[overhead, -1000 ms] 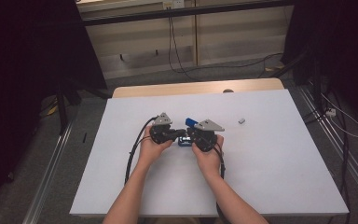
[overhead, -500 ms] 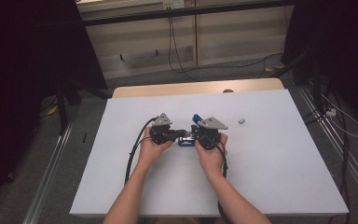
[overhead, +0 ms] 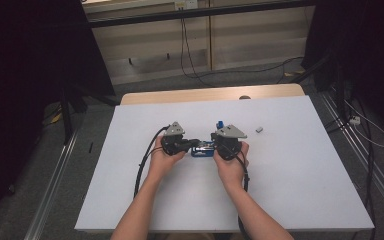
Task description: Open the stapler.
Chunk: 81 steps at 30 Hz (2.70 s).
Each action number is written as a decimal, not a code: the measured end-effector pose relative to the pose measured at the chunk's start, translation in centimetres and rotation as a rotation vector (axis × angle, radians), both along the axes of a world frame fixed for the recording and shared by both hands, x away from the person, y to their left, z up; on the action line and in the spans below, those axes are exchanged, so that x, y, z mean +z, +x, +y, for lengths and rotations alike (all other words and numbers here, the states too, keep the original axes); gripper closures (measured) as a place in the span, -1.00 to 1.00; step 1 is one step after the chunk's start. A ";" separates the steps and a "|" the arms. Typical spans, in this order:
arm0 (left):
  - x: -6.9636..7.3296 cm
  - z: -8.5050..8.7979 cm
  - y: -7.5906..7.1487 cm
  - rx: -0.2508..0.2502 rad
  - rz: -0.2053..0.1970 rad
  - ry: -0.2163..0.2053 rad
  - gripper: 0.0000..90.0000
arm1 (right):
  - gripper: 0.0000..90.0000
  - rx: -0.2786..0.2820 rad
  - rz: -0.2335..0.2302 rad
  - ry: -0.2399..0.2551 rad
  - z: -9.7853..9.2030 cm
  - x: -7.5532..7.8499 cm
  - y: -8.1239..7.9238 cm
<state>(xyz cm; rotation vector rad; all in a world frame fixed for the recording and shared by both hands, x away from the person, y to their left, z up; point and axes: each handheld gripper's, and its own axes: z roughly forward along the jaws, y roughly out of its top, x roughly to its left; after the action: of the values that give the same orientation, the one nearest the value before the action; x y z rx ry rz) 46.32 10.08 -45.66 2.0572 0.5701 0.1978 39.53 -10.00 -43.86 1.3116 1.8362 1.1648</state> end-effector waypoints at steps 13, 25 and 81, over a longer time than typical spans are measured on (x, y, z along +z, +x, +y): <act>-0.1 0.1 -0.1 0.008 0.002 -0.015 1.00 | 1.00 -0.006 -0.028 -0.093 -1.1 -0.1 -0.3; -0.1 0.0 -0.1 0.007 0.002 -0.008 1.00 | 1.00 -0.013 -0.022 -0.091 -2.7 -0.8 -0.3; 3.1 1.8 -1.2 0.113 0.116 0.025 -0.68 | -0.22 -0.065 0.059 -0.072 -9.7 2.1 2.1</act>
<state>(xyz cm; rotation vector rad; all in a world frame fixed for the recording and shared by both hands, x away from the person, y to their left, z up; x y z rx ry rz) 45.16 11.92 -42.51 2.0715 0.7600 0.1528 41.65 -19.65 -41.80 1.3667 1.8457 1.0271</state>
